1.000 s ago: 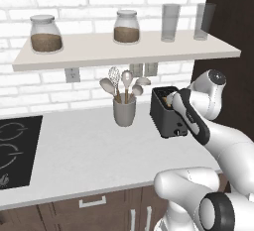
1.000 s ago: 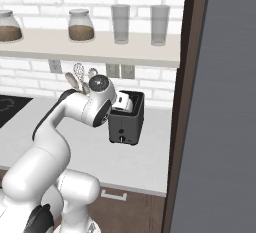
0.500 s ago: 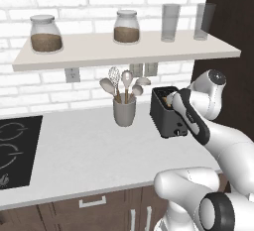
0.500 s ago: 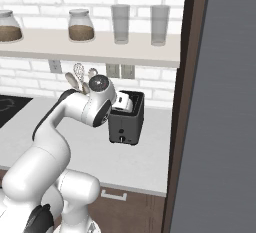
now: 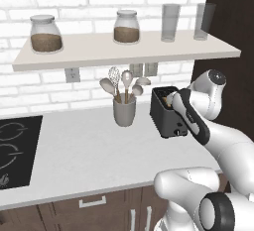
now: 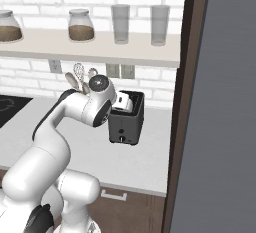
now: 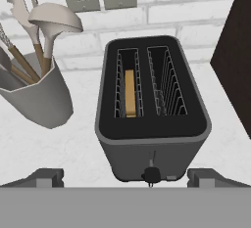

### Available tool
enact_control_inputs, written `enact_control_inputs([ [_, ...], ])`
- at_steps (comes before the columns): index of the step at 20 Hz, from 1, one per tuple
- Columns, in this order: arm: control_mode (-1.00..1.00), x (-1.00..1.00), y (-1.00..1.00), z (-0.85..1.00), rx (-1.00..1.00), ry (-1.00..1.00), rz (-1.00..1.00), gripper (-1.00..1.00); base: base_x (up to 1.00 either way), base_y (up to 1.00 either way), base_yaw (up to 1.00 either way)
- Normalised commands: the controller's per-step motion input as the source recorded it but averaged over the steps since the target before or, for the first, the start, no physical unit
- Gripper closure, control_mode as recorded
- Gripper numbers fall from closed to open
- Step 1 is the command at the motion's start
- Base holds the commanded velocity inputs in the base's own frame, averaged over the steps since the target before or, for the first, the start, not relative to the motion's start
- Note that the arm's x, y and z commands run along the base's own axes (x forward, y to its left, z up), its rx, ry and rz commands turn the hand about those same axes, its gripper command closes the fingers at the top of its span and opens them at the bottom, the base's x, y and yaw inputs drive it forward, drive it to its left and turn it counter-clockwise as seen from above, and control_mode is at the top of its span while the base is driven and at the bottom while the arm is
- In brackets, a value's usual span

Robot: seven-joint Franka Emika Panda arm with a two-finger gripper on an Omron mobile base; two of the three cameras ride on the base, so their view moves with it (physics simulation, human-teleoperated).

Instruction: Start the toaster. Once the lever pops up, take the bread to the plate on the dining counter.

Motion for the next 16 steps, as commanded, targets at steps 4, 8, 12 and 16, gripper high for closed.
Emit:
enact_control_inputs([
  [4, -1.0, 0.0, 0.0, 0.0, 0.0, 0.0, 0.0, -1.0, 0.0, 0.0, 0.0],
  [8, -1.0, 0.0, 0.0, 0.0, 0.0, 0.0, 0.0, -1.0, 0.0, 0.0, 0.0],
  [12, -1.0, 0.0, 0.0, 0.0, 0.0, 0.0, 0.0, -1.0, 0.0, 0.0, 0.0],
  [16, -1.0, 0.0, 0.0, 0.0, 0.0, 0.0, 0.0, -1.0, 0.0, 0.0, 0.0],
])
